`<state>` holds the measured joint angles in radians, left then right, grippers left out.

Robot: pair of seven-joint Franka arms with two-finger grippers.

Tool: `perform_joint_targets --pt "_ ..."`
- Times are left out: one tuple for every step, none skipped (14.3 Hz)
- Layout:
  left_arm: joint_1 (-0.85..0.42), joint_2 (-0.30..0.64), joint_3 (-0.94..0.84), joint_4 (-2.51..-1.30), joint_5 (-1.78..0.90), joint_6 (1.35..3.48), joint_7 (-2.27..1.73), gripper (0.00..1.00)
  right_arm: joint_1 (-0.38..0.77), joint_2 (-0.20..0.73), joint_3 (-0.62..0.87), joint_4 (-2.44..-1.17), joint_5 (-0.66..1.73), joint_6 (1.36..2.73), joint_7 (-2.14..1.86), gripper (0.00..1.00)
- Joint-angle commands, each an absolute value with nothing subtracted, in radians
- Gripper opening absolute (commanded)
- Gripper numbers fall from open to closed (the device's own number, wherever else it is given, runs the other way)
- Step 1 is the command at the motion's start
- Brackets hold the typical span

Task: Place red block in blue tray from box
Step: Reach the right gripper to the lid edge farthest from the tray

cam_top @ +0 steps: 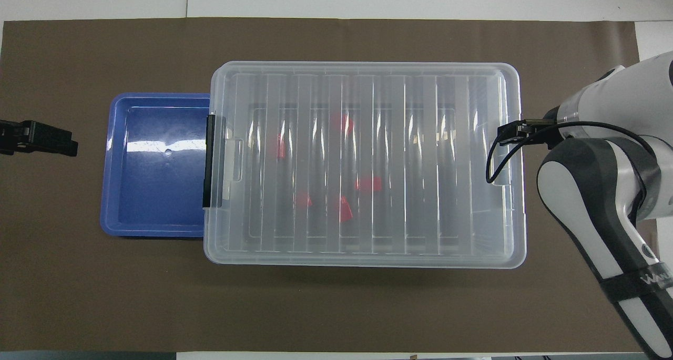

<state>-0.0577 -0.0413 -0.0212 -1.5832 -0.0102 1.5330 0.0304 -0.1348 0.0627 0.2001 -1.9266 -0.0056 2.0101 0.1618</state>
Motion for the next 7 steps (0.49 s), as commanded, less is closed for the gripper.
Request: perform_joint_targets --pt "-0.048 -0.078 -0.028 -1.634 -0.017 1.568 0.048 1.0 -0.15 0.044 0.204 -1.959 -0.008 2.036 0.155 1.0" --pt "-0.048 -0.078 -0.028 -1.634 -0.017 1.568 0.048 1.0 -0.152 0.044 0.203 -1.959 -0.008 2.034 0.146 1.0" --pt "-0.048 -0.078 -0.028 -1.634 -0.015 1.568 0.048 1.0 -0.152 0.044 0.198 -1.959 -0.008 2.034 0.131 1.0" --pt "-0.048 -0.078 -0.028 -1.634 -0.015 1.569 0.048 1.0 -0.153 0.044 0.195 -1.959 -0.008 2.036 0.118 1.0" --pt "-0.048 -0.078 -0.028 -1.634 -0.015 1.572 0.048 1.0 -0.155 0.044 0.183 -1.959 -0.008 2.036 0.101 1.0" --pt "-0.048 -0.078 -0.028 -1.632 -0.015 1.58 0.048 1.0 -0.155 0.044 0.173 -1.959 -0.008 2.036 0.085 1.0" --pt "-0.048 -0.078 -0.028 -1.634 -0.015 1.583 0.048 1.0 -0.155 0.044 0.167 -1.959 -0.008 2.036 0.072 1.0"
